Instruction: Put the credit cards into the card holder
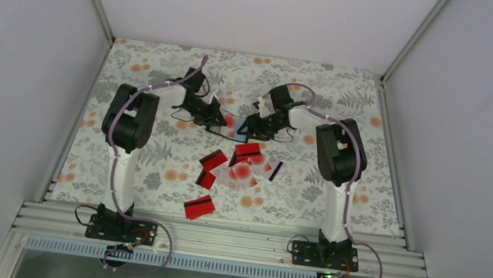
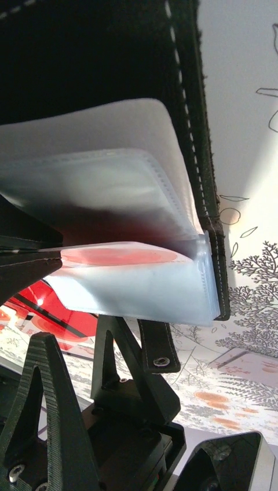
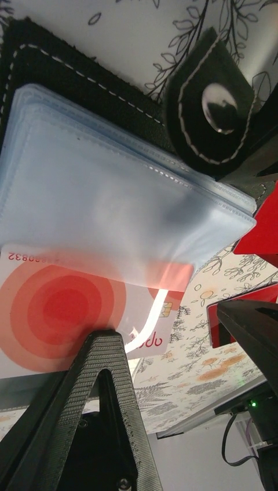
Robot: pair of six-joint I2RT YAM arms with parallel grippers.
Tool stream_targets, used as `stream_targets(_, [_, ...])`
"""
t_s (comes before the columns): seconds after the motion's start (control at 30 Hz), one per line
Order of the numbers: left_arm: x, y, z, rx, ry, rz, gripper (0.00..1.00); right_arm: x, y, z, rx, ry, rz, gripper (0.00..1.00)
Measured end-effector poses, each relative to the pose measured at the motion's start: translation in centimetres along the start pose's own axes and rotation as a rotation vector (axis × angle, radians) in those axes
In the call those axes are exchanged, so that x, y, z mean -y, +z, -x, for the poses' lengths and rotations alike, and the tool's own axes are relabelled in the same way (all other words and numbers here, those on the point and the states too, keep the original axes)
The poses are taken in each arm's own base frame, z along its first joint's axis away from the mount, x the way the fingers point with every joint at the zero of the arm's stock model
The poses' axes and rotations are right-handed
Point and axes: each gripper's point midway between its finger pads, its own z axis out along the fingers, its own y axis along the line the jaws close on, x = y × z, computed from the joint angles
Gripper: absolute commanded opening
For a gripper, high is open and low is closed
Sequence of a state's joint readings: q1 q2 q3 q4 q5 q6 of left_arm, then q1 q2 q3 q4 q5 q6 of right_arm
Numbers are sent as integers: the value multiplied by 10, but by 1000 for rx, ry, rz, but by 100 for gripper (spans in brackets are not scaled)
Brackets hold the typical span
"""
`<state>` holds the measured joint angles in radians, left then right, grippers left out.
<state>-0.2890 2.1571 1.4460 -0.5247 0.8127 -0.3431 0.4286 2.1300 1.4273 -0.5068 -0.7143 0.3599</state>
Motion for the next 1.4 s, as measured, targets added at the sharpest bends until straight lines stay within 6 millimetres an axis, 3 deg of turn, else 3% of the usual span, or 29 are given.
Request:
stream_targets(0.37, [2, -1, 2, -15, 36, 22, 2, 0, 0, -1, -2, -12, -1, 51])
stream_targets(1.07, [19, 23, 9, -86, 82, 8, 3, 1, 0, 0, -25, -26, -7, 50])
stream_targets(1.27, [22, 25, 12, -92, 103, 51, 9, 1, 0, 0, -33, -25, -1, 50])
stream_targets(1.4, [18, 29, 12, -97, 109, 78, 19, 1, 0, 0, -37, -28, 2, 50])
